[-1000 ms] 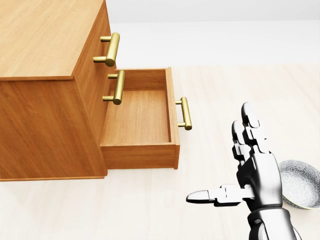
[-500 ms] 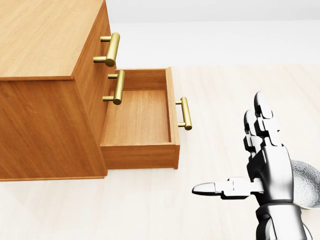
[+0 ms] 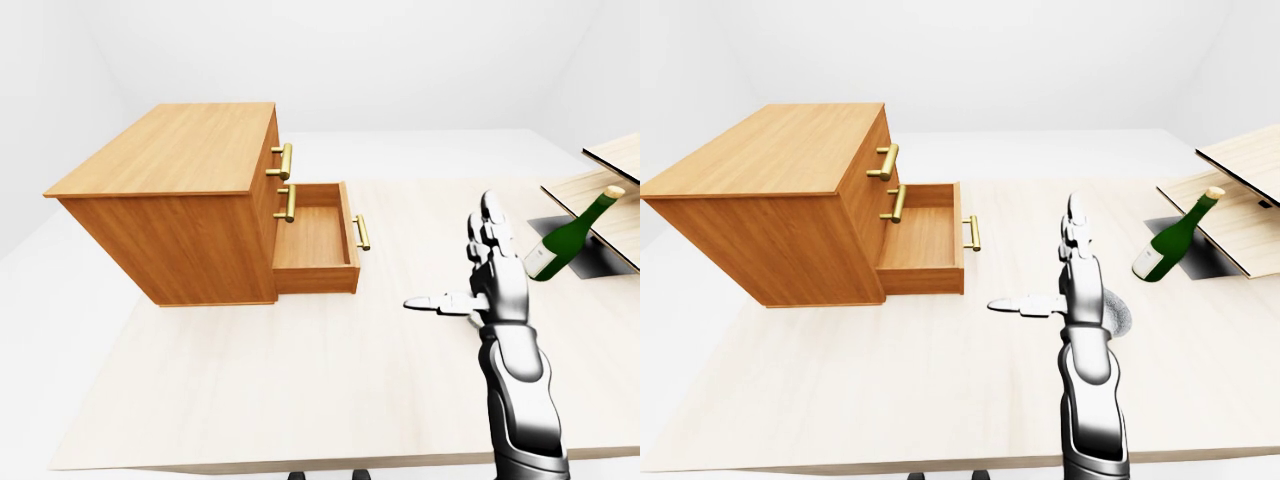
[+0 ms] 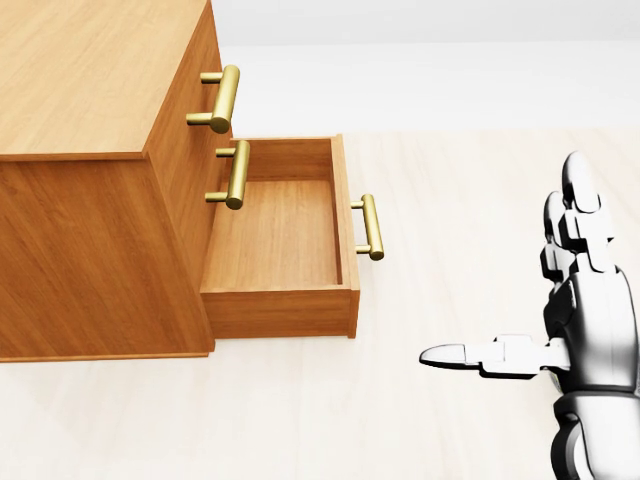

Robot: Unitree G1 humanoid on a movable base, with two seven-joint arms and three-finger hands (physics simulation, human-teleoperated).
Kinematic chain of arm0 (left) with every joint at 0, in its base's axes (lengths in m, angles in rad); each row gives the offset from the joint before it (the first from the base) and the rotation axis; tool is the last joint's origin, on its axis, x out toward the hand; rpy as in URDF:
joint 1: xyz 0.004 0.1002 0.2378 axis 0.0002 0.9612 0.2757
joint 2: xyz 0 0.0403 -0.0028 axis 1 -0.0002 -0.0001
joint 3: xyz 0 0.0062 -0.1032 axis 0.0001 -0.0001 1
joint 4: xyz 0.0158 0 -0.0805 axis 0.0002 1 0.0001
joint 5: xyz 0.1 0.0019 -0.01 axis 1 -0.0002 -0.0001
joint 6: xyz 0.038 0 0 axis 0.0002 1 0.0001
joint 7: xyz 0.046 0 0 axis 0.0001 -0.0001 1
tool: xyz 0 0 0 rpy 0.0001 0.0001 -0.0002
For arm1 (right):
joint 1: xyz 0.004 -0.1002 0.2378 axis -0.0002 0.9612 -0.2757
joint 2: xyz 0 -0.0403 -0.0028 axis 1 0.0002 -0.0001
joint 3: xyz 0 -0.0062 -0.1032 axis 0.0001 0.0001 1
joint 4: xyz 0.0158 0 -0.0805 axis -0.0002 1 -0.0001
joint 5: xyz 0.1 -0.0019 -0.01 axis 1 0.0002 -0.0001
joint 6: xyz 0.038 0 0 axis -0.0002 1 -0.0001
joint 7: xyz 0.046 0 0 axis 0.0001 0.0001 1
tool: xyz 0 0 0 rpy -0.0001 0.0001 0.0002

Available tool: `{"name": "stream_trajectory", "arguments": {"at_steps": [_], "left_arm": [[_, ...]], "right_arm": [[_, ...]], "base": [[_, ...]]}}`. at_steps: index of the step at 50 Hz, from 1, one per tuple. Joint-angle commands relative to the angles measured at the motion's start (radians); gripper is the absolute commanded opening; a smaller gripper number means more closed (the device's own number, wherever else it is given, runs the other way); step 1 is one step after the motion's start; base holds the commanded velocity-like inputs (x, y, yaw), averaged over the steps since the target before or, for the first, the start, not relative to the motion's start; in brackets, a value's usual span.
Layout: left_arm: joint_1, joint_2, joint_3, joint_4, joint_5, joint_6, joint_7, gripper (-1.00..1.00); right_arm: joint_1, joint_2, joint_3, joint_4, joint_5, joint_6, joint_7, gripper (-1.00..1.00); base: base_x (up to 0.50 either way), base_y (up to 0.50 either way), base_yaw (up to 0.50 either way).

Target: Put the bowl on top of the cabinet.

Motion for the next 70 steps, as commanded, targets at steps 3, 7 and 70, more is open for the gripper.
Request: {"name": "stream_trajectory", "arguments": {"at_steps": [3, 7, 70], "left_arm": [[0.0, 0.002, 0.001, 0.001, -0.002, 0.0, 0.001, 1.0], [0.0, 0.001, 0.001, -0.002, -0.003, 0.0, 0.001, 1.0], [0.023, -0.037, 0.005, -0.008, 0.03, 0.0, -0.034, 1.0]], "right_arm": [[-0.021, -0.031, -0.054, -0.007, -0.042, 0.0, 0.006, 1.0], [-0.022, -0.04, -0.061, -0.005, -0.071, 0.0, 0.012, 1.0], [0.014, -0.087, -0.118, 0.002, -0.547, 0.0, 0.127, 1.0]], "base": [[0.0, 0.0, 0.0], [0.0, 0.0, 0.0], [0.0, 0.0, 0.0]]}}
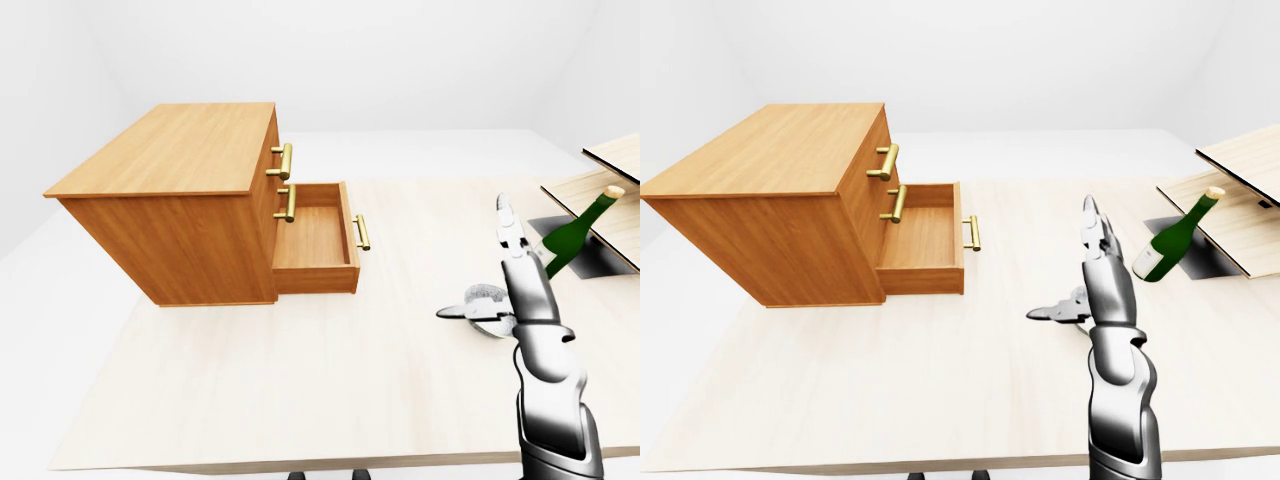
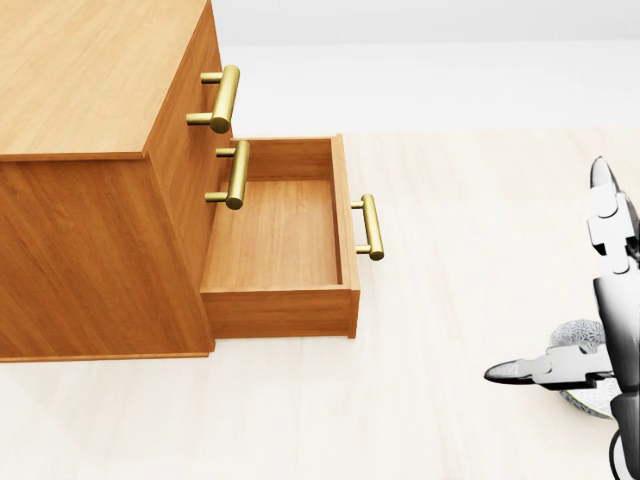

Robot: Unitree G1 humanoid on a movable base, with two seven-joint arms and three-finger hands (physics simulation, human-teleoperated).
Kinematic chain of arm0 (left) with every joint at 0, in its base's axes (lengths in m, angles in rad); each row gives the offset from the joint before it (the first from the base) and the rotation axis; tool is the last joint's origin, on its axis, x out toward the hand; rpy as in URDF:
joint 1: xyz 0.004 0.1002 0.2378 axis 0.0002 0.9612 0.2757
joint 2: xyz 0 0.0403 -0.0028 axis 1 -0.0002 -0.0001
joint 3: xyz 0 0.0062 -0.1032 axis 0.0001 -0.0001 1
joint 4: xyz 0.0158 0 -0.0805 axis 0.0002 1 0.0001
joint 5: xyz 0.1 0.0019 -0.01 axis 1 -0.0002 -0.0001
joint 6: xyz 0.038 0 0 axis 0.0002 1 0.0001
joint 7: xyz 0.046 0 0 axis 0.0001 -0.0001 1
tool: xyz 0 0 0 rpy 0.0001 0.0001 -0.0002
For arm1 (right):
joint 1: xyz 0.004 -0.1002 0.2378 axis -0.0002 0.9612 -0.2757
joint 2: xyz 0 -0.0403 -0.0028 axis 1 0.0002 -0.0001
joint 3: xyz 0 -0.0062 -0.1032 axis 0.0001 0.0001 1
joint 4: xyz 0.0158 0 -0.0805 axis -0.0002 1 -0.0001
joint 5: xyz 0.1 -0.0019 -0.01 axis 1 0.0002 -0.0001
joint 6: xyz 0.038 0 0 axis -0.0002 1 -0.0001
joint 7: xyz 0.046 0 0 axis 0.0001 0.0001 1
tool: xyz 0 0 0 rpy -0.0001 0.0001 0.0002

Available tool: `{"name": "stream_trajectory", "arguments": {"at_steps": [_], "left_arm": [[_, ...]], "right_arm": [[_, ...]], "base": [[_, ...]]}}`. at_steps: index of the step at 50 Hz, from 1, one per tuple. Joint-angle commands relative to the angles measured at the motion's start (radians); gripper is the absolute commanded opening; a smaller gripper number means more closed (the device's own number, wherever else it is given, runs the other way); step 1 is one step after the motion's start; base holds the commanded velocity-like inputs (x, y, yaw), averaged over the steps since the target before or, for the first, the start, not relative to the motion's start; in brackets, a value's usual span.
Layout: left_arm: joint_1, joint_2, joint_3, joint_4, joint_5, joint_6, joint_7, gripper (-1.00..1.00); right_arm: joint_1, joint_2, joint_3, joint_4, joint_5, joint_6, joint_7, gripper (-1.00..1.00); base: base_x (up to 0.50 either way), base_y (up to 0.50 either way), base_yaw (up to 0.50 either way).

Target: Put the bowl on top of the cabinet.

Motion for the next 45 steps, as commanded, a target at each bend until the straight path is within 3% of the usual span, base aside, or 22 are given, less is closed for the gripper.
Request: {"name": "stream_trajectory", "arguments": {"at_steps": [1, 45], "left_arm": [[0.002, -0.001, 0.006, -0.005, -0.004, 0.0, 0.0, 1.0], [0.001, 0.008, 0.013, -0.009, -0.02, 0.0, 0.009, 1.0]], "right_arm": [[0.012, 0.001, -0.004, 0.005, -0.073, 0.0, 0.017, 1.0], [0.034, -0.013, 0.004, 0.117, -0.26, 0.0, 0.013, 1.0]], "base": [[0.0, 0.0, 0.0], [0.0, 0.0, 0.0]]}}
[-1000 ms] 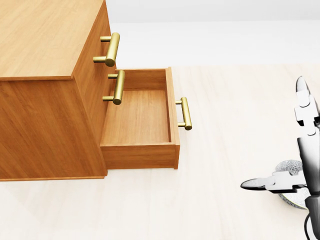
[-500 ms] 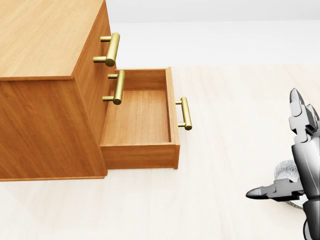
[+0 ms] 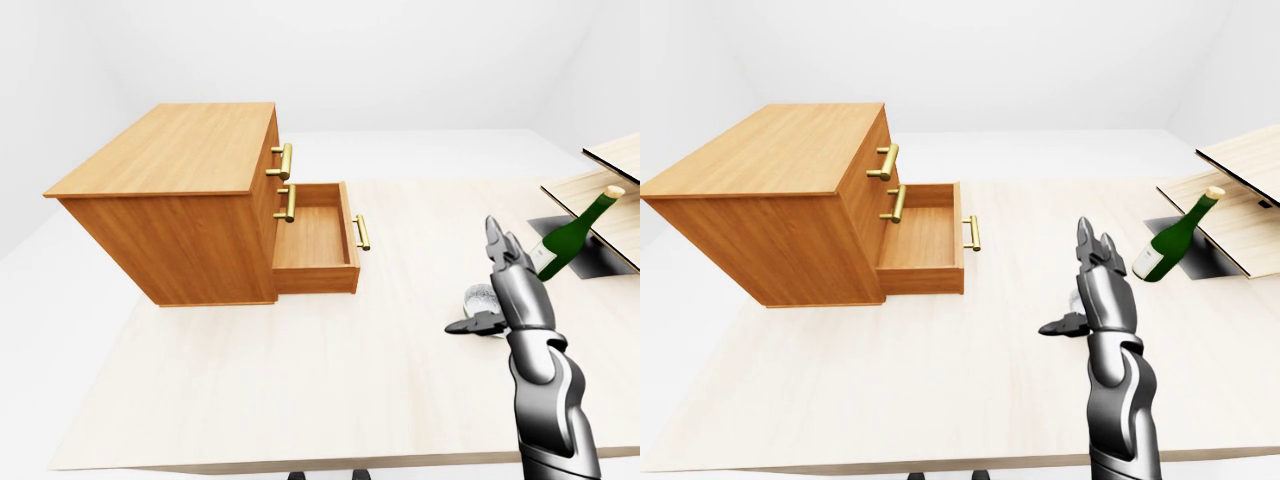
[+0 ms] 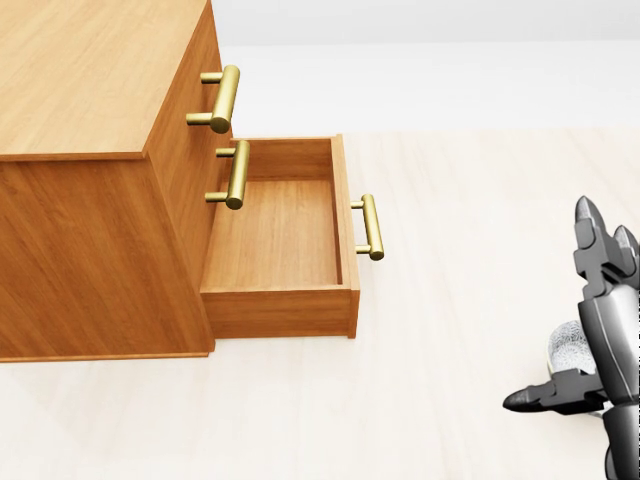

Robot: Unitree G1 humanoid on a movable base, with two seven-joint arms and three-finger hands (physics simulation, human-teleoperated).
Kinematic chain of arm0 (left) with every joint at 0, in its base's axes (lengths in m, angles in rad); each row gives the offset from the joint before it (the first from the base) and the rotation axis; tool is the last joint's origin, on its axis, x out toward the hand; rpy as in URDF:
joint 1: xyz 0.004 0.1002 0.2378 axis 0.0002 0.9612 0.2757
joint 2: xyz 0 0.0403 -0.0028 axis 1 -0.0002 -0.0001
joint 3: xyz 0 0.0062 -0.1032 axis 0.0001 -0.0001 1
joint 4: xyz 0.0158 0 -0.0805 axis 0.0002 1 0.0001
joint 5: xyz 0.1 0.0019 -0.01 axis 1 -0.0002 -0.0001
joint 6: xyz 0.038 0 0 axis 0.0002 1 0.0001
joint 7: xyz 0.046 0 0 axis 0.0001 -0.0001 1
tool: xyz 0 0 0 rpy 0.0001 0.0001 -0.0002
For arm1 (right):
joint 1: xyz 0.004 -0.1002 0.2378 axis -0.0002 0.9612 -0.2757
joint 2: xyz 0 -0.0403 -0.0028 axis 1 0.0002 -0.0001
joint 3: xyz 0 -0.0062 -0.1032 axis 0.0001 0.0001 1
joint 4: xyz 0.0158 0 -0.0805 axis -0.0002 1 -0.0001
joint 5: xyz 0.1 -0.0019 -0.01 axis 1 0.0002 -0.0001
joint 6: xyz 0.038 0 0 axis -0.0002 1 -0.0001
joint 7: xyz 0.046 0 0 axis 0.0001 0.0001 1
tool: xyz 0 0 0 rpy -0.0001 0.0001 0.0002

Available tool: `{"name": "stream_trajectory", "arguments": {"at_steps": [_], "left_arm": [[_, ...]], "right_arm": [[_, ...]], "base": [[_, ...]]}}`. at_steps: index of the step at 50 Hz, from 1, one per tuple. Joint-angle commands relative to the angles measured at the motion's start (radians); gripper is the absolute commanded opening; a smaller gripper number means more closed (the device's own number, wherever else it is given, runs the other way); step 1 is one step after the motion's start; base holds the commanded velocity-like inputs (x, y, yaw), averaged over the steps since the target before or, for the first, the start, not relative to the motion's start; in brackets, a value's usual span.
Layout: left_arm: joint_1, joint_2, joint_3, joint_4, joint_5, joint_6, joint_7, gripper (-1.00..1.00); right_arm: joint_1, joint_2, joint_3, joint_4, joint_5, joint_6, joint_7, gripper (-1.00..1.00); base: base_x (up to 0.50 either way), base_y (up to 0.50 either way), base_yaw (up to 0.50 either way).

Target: Put the bowl on top of the cabinet.

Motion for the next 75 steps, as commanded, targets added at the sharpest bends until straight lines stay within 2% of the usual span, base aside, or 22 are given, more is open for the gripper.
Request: {"name": "stream_trajectory", "arguments": {"at_steps": [1, 27, 61, 75], "left_arm": [[0.001, 0.004, 0.004, -0.006, -0.01, 0.0, 0.007, 1.0], [0.002, 0.008, 0.01, -0.005, -0.02, 0.0, 0.009, 1.0], [0.003, 0.006, 0.007, -0.009, -0.02, 0.0, 0.008, 1.0], [0.005, 0.0, -0.001, -0.005, -0.008, 0.0, 0.002, 1.0]], "right_arm": [[0.007, -0.005, 0.004, 0.045, -0.036, 0.0, -0.01, 1.0], [0.009, -0.023, 0.008, 0.156, -0.1, 0.0, -0.056, 1.0], [-0.027, -0.063, 0.016, 0.348, -0.071, 0.0, -0.165, 1.0], [-0.032, -0.072, 0.013, 0.366, -0.064, 0.0, -0.178, 1.0]], "base": [[0.0, 0.0, 0.0], [0.0, 0.0, 0.0], [0.0, 0.0, 0.0], [0.0, 0.0, 0.0]]}}
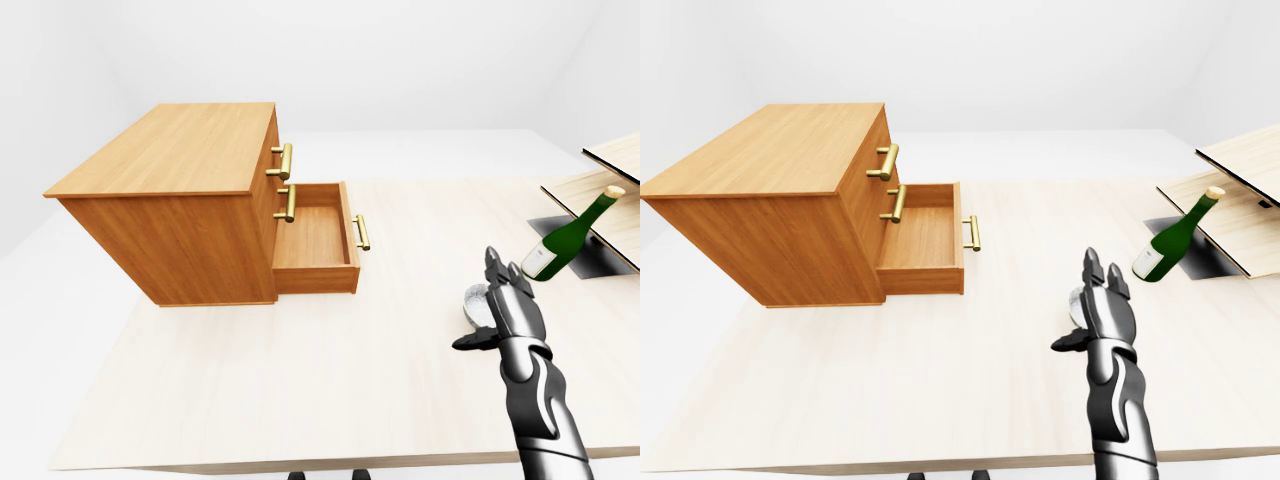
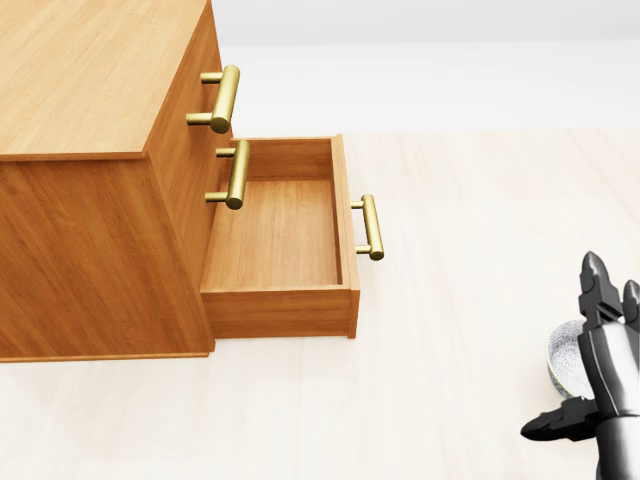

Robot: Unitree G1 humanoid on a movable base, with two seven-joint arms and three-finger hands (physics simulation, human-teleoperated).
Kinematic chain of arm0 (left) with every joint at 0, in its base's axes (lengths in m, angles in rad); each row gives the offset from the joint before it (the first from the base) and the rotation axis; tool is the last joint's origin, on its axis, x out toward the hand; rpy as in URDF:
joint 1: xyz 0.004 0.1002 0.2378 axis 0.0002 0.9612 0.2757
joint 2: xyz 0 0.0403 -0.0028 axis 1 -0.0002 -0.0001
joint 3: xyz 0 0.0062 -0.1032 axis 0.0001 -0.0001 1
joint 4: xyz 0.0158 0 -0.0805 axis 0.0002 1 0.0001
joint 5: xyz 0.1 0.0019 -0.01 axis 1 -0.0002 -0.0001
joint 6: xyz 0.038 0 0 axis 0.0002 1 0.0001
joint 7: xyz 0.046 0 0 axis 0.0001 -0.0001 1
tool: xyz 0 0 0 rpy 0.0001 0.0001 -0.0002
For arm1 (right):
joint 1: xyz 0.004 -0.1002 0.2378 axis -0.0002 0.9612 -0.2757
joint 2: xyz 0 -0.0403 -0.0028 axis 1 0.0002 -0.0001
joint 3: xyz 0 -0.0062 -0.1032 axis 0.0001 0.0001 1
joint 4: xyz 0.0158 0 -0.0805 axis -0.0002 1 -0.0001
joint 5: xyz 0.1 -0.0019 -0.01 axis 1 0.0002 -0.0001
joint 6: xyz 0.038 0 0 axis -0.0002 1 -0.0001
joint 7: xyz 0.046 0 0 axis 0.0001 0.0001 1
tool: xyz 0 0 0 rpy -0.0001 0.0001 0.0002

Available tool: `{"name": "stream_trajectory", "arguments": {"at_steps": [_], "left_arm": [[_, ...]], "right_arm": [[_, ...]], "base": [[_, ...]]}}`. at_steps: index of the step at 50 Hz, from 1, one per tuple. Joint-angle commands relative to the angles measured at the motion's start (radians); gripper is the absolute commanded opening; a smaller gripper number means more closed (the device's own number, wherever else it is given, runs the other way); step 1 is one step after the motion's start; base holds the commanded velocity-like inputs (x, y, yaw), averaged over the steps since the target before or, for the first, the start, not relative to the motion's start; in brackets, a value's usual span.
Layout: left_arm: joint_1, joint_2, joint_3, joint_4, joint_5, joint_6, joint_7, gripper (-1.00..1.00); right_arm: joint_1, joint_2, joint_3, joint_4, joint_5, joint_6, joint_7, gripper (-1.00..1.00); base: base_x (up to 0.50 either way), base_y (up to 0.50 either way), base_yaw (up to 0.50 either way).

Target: Put the bowl on top of the cabinet.

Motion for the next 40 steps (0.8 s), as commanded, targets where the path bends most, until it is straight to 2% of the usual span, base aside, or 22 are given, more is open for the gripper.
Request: {"name": "stream_trajectory", "arguments": {"at_steps": [1, 31, 32, 35, 40], "left_arm": [[0.001, -0.004, -0.005, 0.002, 0.007, 0.0, -0.004, 1.0], [-0.002, -0.01, -0.013, 0.003, 0.019, 0.0, -0.009, 1.0], [-0.021, 0.015, -0.001, 0.003, -0.005, 0.0, 0.008, 1.0], [-0.001, -0.009, -0.018, 0.004, 0.019, 0.0, -0.006, 1.0], [-0.002, -0.011, -0.017, 0.001, 0.019, 0.0, -0.008, 1.0]], "right_arm": [[-0.008, -0.009, 0.0, 0.032, 0.007, 0.0, -0.021, 1.0], [-0.037, -0.037, 0.0, 0.128, 0.041, 0.0, -0.083, 1.0], [-0.04, -0.04, -0.001, 0.132, 0.044, 0.0, -0.084, 1.0], [-0.046, -0.044, -0.002, 0.142, 0.048, 0.0, -0.088, 1.0], [-0.053, -0.051, -0.003, 0.155, 0.053, 0.0, -0.093, 1.0]], "base": [[0.0, 0.0, 0.0], [0.0, 0.0, 0.0], [0.0, 0.0, 0.0], [0.0, 0.0, 0.0], [0.0, 0.0, 0.0]]}}
